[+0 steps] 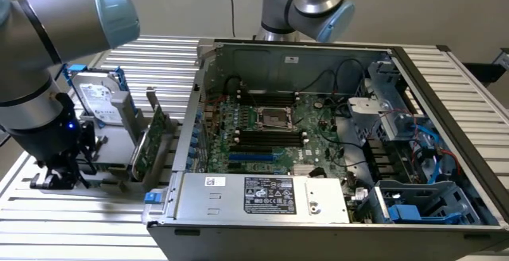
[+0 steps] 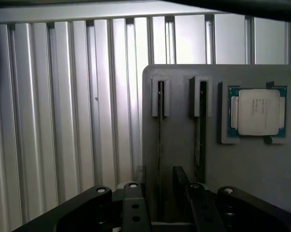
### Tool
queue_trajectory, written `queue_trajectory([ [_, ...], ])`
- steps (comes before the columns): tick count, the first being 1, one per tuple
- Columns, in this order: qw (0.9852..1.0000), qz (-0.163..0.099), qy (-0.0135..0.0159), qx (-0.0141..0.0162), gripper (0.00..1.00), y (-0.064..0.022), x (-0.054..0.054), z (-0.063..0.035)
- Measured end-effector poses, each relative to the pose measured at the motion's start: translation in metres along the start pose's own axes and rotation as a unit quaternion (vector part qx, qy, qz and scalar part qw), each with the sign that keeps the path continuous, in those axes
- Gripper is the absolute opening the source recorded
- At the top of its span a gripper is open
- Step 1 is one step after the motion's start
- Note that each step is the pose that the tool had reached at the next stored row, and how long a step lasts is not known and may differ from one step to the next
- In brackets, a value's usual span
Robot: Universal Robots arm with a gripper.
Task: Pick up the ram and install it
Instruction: 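Pick up the ram and move it above insertion slot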
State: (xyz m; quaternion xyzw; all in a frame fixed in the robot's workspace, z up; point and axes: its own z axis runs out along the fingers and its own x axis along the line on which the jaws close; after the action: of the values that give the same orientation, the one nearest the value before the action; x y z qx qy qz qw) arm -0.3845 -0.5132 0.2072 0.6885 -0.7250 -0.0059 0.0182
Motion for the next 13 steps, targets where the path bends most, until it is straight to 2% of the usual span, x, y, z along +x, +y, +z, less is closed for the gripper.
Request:
queue_trajectory([
  [4, 1.0, -0.002, 0.0001, 0.0, 0.36, -0.0001, -0.0001, 0.0044],
  [13, 0.9999, -0.012, 0.0004, 0.0002, 0.36, -0.0003, -0.0002, 0.007],
])
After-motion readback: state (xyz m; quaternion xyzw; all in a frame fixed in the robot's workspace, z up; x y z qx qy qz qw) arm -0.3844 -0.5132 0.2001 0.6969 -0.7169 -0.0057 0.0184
